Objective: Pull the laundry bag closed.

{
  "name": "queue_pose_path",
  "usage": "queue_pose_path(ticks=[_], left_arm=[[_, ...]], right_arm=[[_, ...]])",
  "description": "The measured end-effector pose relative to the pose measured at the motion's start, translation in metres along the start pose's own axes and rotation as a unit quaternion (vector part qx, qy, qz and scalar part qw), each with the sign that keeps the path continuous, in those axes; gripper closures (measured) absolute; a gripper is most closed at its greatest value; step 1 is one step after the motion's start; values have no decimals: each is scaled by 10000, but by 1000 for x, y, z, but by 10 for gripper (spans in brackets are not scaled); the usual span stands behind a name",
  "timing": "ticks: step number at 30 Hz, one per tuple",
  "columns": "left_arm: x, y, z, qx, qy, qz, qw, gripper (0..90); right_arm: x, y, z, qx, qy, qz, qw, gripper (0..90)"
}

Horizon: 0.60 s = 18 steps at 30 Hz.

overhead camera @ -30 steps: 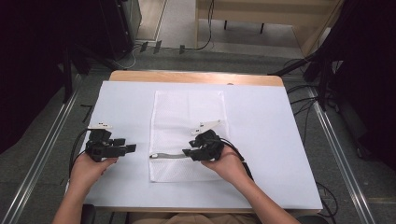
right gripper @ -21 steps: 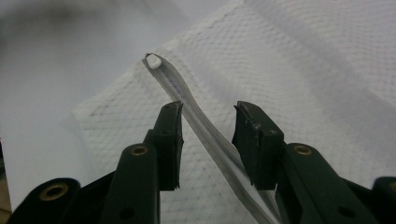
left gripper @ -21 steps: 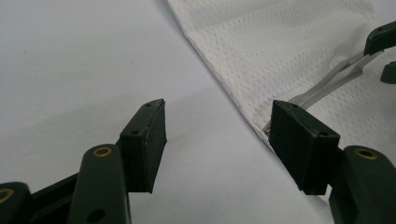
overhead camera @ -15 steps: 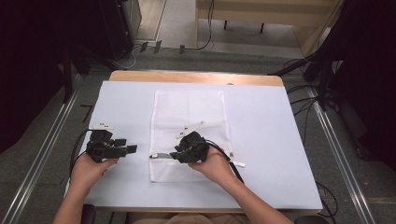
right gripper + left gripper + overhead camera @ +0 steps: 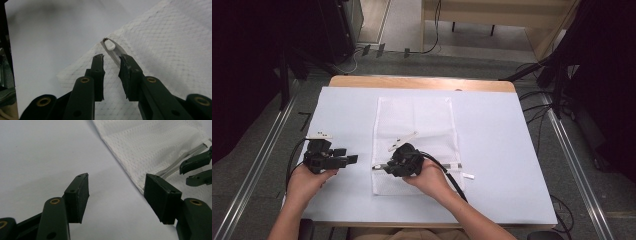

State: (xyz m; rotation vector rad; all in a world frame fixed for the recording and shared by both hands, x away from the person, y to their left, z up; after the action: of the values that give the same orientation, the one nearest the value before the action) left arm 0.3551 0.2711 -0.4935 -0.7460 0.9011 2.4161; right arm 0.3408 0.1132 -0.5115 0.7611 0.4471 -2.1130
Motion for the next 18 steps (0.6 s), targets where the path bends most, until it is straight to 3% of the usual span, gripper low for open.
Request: queue_pose_path(ticks=[7, 10, 14, 18], left_arm=[[-1, -1, 1, 5, 36, -8, 10000, 373], [-2, -1, 1, -2, 74, -13, 10000, 373], [0, -1, 0, 5, 38, -17, 10000, 373], [1, -3, 2, -16, 70, 55, 10000, 374]], right_arm=[[1, -4, -11, -31, -132, -48, 9999, 728], [2, -8, -18, -19, -206, 62, 9998, 719], [1, -6, -23, 39, -191, 73, 9998, 699], [-3, -6, -29, -49, -140, -43, 9999, 703]])
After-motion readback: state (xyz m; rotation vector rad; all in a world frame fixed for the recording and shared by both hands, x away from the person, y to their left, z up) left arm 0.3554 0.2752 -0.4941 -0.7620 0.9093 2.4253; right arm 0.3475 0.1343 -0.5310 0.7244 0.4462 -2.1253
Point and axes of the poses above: each handheld gripper's, and its own axes: z roughly backward along the jaws, x roughly out of its underside, y roughly to its right, the point moved 10 cm from there along -z, roughly forward along the jaws, and after that the axes turned 15 degrees about x, right-handed, at the moved point
